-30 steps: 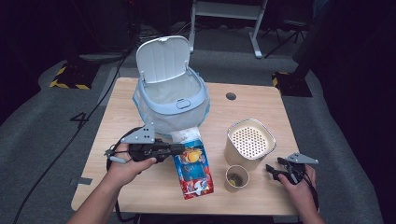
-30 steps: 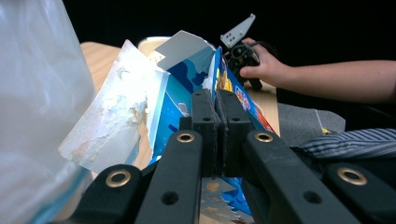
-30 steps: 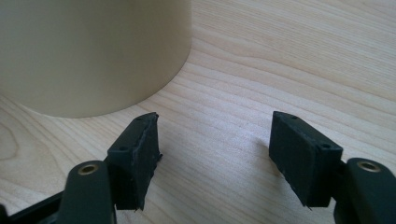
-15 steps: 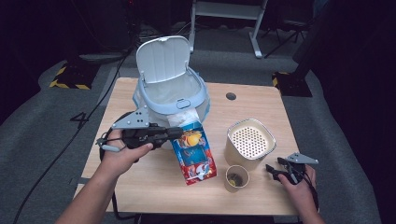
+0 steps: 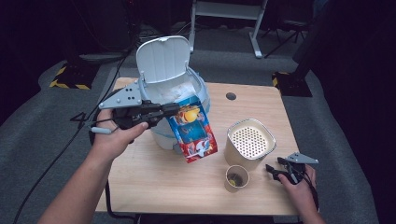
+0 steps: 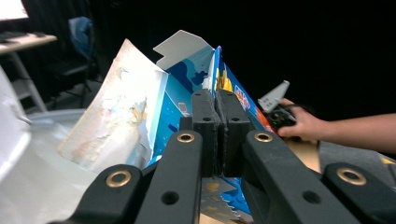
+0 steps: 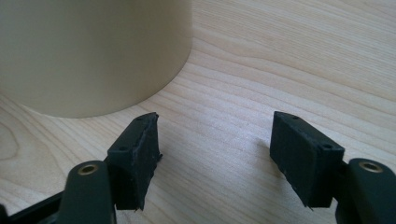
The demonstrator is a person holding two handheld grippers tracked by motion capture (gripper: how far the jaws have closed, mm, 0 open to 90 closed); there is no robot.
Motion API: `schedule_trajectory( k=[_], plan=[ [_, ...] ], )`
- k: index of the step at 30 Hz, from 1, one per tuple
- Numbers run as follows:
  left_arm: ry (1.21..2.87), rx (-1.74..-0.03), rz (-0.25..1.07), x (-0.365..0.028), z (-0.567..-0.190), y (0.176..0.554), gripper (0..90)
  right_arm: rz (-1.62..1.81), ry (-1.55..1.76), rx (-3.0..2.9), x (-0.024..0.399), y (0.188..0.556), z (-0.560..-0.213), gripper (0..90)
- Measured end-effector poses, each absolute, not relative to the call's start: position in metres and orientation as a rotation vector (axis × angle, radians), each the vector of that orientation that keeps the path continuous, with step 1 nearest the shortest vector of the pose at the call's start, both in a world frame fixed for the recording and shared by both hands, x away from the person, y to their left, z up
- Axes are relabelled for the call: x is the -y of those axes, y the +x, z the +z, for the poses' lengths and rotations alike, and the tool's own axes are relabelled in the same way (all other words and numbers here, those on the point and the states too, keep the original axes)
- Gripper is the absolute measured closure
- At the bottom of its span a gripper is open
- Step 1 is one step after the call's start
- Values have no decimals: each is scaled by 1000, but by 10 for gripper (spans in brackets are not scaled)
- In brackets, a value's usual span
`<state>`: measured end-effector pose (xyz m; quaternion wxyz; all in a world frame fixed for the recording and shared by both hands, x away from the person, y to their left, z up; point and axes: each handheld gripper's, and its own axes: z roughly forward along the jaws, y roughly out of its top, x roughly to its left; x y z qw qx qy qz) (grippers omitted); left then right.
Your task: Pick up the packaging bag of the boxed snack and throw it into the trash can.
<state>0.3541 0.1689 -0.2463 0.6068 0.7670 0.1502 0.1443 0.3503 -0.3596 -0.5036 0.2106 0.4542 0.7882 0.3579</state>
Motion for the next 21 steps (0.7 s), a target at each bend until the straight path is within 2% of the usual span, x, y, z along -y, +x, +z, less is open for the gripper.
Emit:
schedule_trajectory(
  k=[13,21],
  plan=[
    [1748,-360,392,-175,-210,376,876,994,1263,-2191,360,350,-504,332],
    [1723,-368,471,-181,-191,390,876,991,1263,-2189,359,350,-504,329]
  ],
)
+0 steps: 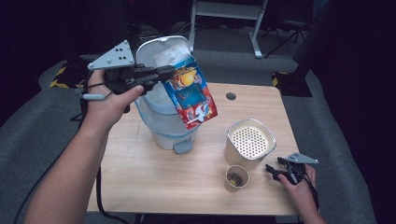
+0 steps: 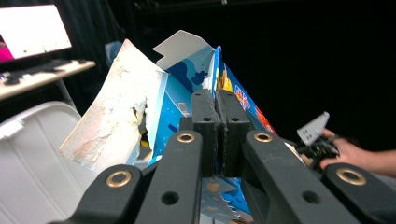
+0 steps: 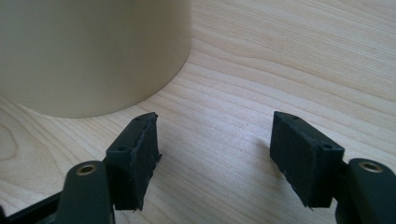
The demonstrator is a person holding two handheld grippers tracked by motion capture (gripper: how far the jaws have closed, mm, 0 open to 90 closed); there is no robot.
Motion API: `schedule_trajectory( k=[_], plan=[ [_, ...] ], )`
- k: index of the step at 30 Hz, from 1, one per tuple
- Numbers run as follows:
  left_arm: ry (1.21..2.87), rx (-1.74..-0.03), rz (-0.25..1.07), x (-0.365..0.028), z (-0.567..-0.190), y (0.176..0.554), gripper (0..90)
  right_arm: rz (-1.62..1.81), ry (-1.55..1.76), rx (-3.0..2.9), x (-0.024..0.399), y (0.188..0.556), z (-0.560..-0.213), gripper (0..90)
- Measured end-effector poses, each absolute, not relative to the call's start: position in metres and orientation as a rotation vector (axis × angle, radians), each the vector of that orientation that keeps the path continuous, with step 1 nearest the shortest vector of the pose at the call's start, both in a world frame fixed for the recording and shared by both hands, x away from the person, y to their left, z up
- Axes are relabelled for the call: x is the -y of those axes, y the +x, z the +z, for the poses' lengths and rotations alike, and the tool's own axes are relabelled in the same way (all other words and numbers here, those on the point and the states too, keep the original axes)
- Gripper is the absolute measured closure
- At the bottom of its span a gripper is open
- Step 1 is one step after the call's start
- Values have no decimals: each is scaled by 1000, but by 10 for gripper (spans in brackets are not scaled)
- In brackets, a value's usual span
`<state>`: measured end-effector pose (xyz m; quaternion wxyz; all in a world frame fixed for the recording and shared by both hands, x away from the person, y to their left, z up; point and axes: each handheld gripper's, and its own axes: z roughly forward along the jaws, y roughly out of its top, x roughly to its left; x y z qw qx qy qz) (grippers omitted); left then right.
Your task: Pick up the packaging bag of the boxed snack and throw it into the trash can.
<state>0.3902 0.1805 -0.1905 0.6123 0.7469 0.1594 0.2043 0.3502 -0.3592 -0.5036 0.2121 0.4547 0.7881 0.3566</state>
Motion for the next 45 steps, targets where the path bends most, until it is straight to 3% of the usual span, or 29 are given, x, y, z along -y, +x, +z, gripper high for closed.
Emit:
schedule_trajectory(
  k=[26,45],
  plan=[
    [1676,-474,673,-218,-175,429,875,993,1257,-2193,359,350,-504,329],
    [1765,-523,751,-212,-197,446,874,994,1253,-2196,359,350,-504,326]
  ],
)
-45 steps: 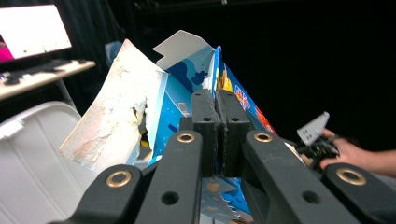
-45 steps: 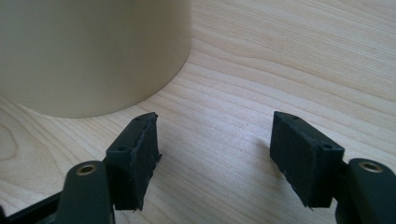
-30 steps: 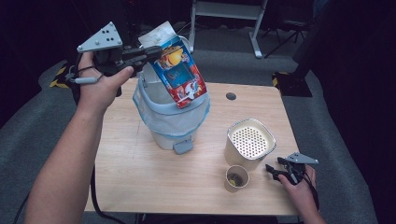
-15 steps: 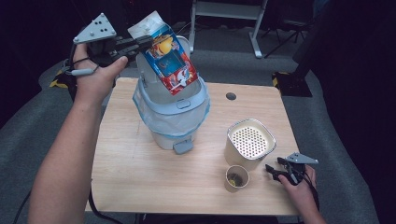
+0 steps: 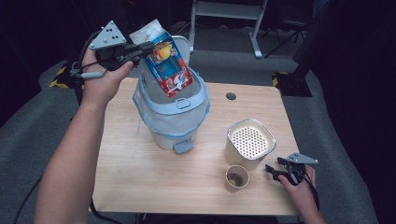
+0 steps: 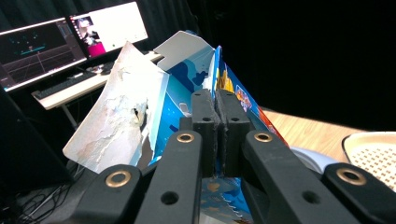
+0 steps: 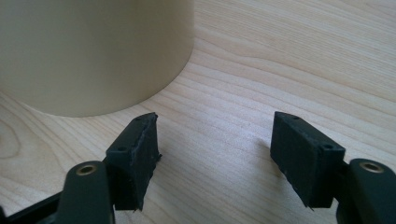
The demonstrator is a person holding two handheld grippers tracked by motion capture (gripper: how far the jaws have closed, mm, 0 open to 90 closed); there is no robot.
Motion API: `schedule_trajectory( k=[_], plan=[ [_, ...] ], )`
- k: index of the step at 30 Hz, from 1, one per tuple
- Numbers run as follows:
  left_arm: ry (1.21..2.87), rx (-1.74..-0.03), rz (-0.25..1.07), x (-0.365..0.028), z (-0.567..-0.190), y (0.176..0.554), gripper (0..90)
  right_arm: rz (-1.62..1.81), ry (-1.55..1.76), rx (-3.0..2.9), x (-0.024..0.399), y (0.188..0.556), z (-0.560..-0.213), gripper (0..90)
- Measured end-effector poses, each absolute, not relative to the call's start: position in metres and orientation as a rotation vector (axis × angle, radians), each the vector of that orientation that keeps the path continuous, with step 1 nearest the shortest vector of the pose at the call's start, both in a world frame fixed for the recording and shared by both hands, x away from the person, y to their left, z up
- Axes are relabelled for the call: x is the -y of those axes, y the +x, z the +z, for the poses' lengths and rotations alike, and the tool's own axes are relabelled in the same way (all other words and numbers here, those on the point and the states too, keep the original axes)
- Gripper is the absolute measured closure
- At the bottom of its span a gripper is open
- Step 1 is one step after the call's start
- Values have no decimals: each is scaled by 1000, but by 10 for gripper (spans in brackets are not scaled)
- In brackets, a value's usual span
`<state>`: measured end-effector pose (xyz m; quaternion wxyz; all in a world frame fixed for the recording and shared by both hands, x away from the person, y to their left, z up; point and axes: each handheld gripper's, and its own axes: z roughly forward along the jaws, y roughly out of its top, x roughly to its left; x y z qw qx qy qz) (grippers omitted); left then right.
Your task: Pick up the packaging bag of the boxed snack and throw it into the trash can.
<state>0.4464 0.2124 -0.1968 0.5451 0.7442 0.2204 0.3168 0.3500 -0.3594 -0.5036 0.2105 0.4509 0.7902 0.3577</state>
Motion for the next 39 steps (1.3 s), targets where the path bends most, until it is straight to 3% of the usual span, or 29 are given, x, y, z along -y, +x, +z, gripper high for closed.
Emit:
schedule_trajectory(
  k=[17,19,21,28,39],
  plan=[
    [1839,-488,771,-204,-208,448,863,994,1254,-2196,359,350,-504,326],
    [1783,-494,727,-203,-209,448,564,994,1254,-2196,359,350,-504,326],
    [1720,-510,737,-202,-206,447,426,995,1254,-2196,359,350,-504,326],
    [1669,-479,591,-198,-202,431,475,998,1255,-2200,360,350,-504,322],
    [1735,-452,477,-196,-224,389,452,1010,1236,-2236,360,349,-503,254]
  ],
)
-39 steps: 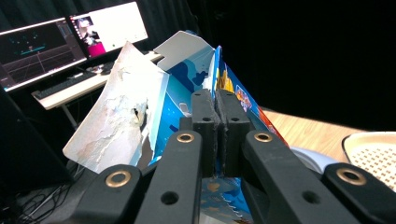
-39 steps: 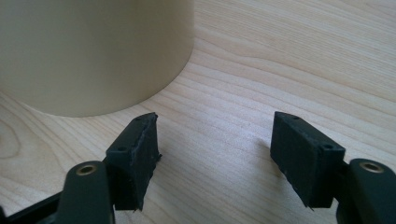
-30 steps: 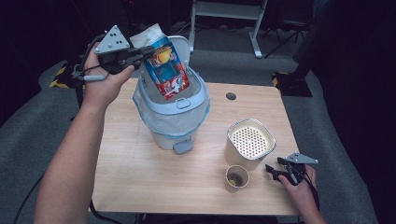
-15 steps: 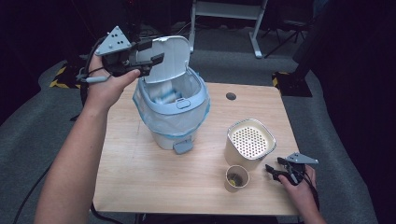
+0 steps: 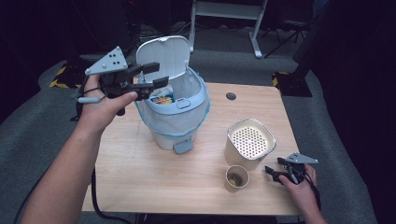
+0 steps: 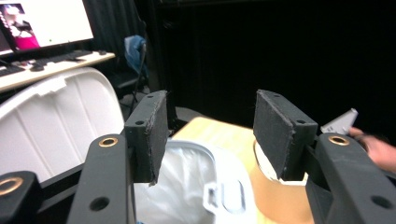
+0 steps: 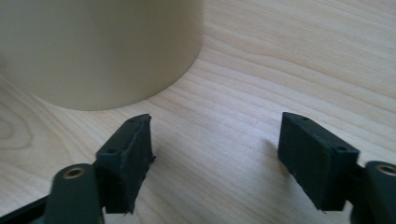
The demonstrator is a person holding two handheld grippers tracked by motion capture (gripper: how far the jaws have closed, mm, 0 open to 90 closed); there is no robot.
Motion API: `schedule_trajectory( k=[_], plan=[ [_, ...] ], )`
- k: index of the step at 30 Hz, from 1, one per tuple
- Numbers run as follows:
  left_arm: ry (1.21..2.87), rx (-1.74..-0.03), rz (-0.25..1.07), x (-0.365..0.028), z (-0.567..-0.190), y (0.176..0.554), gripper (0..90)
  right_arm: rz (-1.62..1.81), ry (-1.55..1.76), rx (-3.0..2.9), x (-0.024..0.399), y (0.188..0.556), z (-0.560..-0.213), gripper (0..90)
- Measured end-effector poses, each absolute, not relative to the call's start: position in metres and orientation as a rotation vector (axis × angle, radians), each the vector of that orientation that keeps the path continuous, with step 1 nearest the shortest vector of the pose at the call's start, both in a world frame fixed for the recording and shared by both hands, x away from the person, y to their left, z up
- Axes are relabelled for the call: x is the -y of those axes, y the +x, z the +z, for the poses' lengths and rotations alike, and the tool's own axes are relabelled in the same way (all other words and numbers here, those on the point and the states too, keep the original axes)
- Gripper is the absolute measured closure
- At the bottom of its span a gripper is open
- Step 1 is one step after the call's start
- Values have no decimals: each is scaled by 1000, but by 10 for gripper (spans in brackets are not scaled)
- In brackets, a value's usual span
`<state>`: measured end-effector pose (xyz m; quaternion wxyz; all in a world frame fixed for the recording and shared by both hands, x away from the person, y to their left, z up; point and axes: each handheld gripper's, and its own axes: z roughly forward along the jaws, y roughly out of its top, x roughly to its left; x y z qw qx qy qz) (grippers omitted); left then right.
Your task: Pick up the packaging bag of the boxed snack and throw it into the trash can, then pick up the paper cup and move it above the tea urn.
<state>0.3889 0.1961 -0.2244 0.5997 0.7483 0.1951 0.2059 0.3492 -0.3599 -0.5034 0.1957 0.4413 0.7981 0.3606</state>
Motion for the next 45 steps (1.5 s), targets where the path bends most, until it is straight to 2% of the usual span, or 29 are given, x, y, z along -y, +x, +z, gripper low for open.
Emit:
schedule_trajectory(
  k=[5,10,15,32,45],
  plan=[
    [1765,-451,453,-198,-240,375,450,1064,1242,-2266,360,343,-499,255],
    [1791,-472,434,-202,-264,362,450,1138,1169,-2302,355,328,-488,211],
    [1837,-519,397,-205,-298,349,444,1167,1076,-2356,343,313,-482,191],
    [1875,-548,256,-203,-382,337,427,1336,901,-2465,307,293,-473,174],
    [1937,-666,202,-198,-452,333,422,1367,818,-2485,273,287,-481,199]
  ],
)
